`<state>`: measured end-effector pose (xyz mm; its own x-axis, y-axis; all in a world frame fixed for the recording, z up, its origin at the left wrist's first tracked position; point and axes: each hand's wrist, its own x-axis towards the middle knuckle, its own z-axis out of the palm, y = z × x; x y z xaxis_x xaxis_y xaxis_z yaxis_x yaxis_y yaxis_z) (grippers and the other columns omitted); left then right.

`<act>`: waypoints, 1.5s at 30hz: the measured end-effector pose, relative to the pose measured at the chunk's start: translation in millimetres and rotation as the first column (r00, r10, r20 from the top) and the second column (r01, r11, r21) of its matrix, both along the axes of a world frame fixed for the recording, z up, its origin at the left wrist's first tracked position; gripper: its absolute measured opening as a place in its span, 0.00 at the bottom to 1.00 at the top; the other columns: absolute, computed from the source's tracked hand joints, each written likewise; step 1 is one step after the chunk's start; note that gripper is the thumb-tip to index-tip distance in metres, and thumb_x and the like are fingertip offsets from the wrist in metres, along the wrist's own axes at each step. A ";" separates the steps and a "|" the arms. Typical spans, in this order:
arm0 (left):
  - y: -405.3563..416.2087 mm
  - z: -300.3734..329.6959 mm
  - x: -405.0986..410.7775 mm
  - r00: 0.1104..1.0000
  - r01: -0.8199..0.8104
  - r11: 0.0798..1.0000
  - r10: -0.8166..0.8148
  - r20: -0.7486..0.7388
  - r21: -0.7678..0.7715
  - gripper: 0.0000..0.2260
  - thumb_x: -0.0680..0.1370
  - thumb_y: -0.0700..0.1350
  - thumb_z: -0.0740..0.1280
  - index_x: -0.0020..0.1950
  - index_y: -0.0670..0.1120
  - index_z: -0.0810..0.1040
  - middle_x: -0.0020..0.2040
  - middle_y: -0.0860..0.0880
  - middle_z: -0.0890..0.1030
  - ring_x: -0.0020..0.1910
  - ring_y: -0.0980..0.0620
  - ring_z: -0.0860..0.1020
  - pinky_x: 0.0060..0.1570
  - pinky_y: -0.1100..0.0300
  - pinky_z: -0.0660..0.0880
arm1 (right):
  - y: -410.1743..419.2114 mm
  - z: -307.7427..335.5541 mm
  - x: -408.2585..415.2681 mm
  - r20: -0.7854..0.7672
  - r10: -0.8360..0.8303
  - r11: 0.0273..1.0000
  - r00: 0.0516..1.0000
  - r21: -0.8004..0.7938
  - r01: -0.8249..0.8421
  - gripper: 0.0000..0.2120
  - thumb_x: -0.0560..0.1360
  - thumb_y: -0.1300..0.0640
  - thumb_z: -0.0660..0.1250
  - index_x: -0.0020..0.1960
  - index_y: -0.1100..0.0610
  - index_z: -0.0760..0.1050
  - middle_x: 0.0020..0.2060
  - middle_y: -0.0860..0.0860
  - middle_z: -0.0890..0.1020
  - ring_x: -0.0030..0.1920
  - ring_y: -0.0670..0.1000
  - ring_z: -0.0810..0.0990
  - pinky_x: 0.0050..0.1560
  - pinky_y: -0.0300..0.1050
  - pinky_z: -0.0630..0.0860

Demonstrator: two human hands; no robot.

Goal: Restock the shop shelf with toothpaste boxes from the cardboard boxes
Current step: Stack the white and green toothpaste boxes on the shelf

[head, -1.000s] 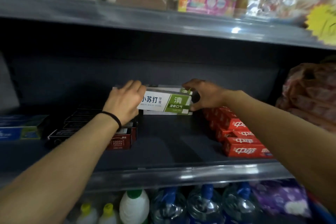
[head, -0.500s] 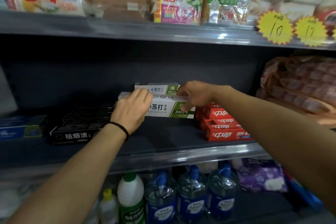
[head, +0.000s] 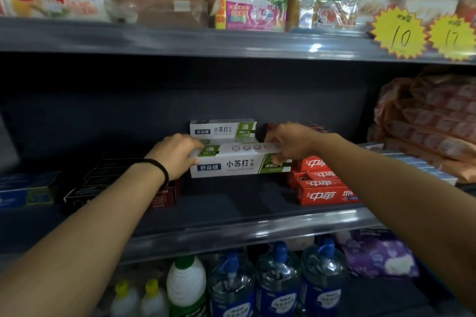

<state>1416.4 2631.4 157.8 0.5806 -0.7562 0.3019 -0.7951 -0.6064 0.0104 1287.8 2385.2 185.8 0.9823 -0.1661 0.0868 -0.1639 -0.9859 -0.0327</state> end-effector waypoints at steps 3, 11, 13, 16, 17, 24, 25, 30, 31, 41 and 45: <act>-10.7 -12.2 10.4 1.000 0.003 0.999 -0.003 -0.014 0.043 0.14 0.77 0.46 0.67 0.62 0.48 0.77 0.59 0.48 0.77 0.55 0.48 0.76 0.56 0.51 0.74 | -7.9 -12.0 11.0 -0.033 -0.013 1.000 0.999 0.012 0.013 0.23 0.70 0.52 0.74 0.63 0.51 0.73 0.51 0.46 0.75 0.56 0.51 0.75 0.54 0.43 0.70; -38.4 -30.4 42.4 0.998 -0.048 0.986 0.055 -0.038 0.158 0.10 0.78 0.44 0.65 0.59 0.43 0.77 0.58 0.46 0.75 0.55 0.47 0.75 0.57 0.54 0.74 | -24.5 -41.7 47.2 -0.077 -0.021 1.000 0.997 0.010 0.022 0.26 0.71 0.54 0.73 0.68 0.52 0.71 0.60 0.50 0.76 0.59 0.52 0.74 0.57 0.44 0.70; -43.7 -33.2 49.5 0.996 -0.061 0.980 0.071 -0.048 0.189 0.10 0.79 0.43 0.65 0.59 0.43 0.77 0.59 0.45 0.75 0.56 0.47 0.75 0.57 0.55 0.74 | -28.8 -46.6 58.1 -0.074 -0.017 1.000 0.997 0.003 0.017 0.27 0.71 0.54 0.74 0.67 0.52 0.71 0.60 0.50 0.76 0.59 0.52 0.74 0.55 0.44 0.70; -49.2 -38.6 61.2 0.996 -0.068 0.973 0.079 -0.039 0.222 0.09 0.79 0.43 0.65 0.58 0.43 0.77 0.59 0.45 0.75 0.56 0.47 0.75 0.55 0.57 0.73 | -33.9 -52.8 71.8 -0.070 -0.013 1.000 0.997 0.014 0.014 0.27 0.71 0.54 0.73 0.68 0.52 0.70 0.61 0.50 0.74 0.61 0.52 0.73 0.56 0.43 0.69; -50.6 -40.8 64.7 0.996 -0.072 0.971 0.082 -0.038 0.226 0.08 0.79 0.43 0.65 0.57 0.43 0.77 0.58 0.45 0.75 0.56 0.47 0.75 0.54 0.57 0.74 | -35.6 -54.3 75.5 -0.070 -0.010 1.000 0.998 0.019 0.012 0.27 0.71 0.54 0.73 0.69 0.52 0.70 0.62 0.50 0.74 0.62 0.53 0.73 0.57 0.43 0.69; -64.6 -52.6 87.8 0.996 -0.089 0.980 0.083 0.036 0.179 0.04 0.79 0.40 0.63 0.45 0.43 0.75 0.51 0.46 0.76 0.50 0.47 0.76 0.41 0.60 0.69 | -51.2 -67.0 94.7 -0.040 0.011 1.000 0.999 0.004 -0.011 0.21 0.72 0.55 0.73 0.60 0.49 0.68 0.55 0.49 0.74 0.52 0.50 0.73 0.47 0.43 0.69; -66.4 -53.9 91.9 0.996 -0.088 0.981 0.081 0.045 0.174 0.04 0.78 0.40 0.62 0.45 0.43 0.76 0.51 0.46 0.76 0.51 0.46 0.76 0.41 0.60 0.68 | -52.9 -69.4 98.6 -0.025 0.013 1.000 1.000 -0.020 -0.014 0.18 0.72 0.55 0.73 0.55 0.48 0.67 0.52 0.49 0.73 0.51 0.50 0.74 0.45 0.42 0.68; -72.2 -59.7 114.0 0.991 -0.117 0.979 0.104 0.083 0.169 0.06 0.77 0.40 0.64 0.53 0.42 0.78 0.55 0.43 0.76 0.54 0.43 0.77 0.49 0.55 0.75 | -59.1 -76.2 122.1 0.052 0.014 0.997 0.999 -0.081 -0.010 0.17 0.71 0.56 0.73 0.55 0.49 0.70 0.54 0.48 0.74 0.52 0.49 0.74 0.47 0.42 0.70; -72.9 -60.5 117.6 0.991 -0.119 0.978 0.105 0.087 0.172 0.07 0.77 0.39 0.64 0.54 0.42 0.78 0.56 0.43 0.77 0.53 0.43 0.77 0.49 0.55 0.75 | -60.4 -77.2 125.9 0.062 0.017 0.995 0.998 -0.094 -0.011 0.17 0.71 0.55 0.73 0.56 0.49 0.71 0.56 0.49 0.75 0.53 0.50 0.75 0.49 0.43 0.71; -82.9 -62.3 141.9 0.991 -0.135 0.984 0.134 0.020 0.119 0.07 0.77 0.38 0.64 0.53 0.41 0.79 0.53 0.43 0.79 0.50 0.44 0.78 0.52 0.53 0.76 | -64.0 -80.9 151.3 0.072 -0.014 0.989 0.997 -0.145 0.025 0.17 0.74 0.57 0.69 0.62 0.51 0.71 0.59 0.52 0.75 0.57 0.52 0.75 0.53 0.44 0.72; -85.8 -63.9 144.2 0.992 -0.126 0.988 0.126 0.010 0.087 0.08 0.77 0.36 0.63 0.54 0.40 0.78 0.55 0.42 0.78 0.53 0.43 0.77 0.53 0.54 0.75 | -65.1 -79.2 154.1 0.075 -0.025 0.989 0.997 -0.143 0.035 0.16 0.73 0.58 0.70 0.59 0.51 0.72 0.58 0.52 0.76 0.55 0.52 0.76 0.52 0.45 0.73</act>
